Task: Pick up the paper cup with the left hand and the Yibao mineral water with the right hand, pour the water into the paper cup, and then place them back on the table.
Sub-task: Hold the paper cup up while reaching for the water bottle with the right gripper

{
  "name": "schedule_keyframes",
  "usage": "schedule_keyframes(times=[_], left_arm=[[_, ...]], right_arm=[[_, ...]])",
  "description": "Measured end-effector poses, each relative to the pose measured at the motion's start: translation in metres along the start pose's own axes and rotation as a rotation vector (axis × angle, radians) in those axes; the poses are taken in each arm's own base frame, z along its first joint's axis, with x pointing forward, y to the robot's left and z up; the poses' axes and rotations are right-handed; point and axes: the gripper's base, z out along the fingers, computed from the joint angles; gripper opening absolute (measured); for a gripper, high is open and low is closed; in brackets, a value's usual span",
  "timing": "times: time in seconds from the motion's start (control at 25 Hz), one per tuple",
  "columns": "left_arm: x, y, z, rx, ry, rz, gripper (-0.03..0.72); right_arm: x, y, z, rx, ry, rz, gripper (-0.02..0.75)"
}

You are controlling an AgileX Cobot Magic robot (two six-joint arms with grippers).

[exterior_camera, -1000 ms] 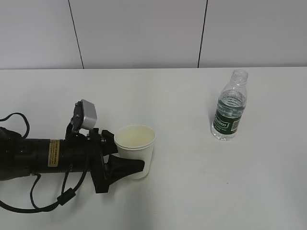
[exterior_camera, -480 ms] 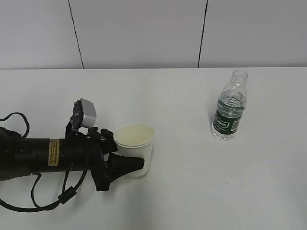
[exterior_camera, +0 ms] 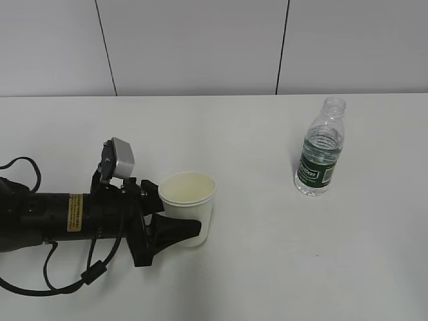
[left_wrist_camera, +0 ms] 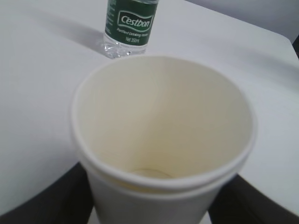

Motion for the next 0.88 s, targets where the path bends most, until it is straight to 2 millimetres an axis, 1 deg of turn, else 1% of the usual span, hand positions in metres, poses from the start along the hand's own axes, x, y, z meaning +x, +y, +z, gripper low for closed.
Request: schedule_keyframes(times=[0.76,0.88], left_arm=[[0.0003,-0.0010,-0.0001,0.011,0.005,0.006,0.471],[0.0001,-0.0007,-0.0001,0.008,0.003,0.005,0.471]], right_arm=[[-0.0002,-0.0007,0.0000,0.007,-0.003,-0.007,0.592],[-0.0090,-0.0016,-0.0038,0.016,-0.086,-0.023,0.592]])
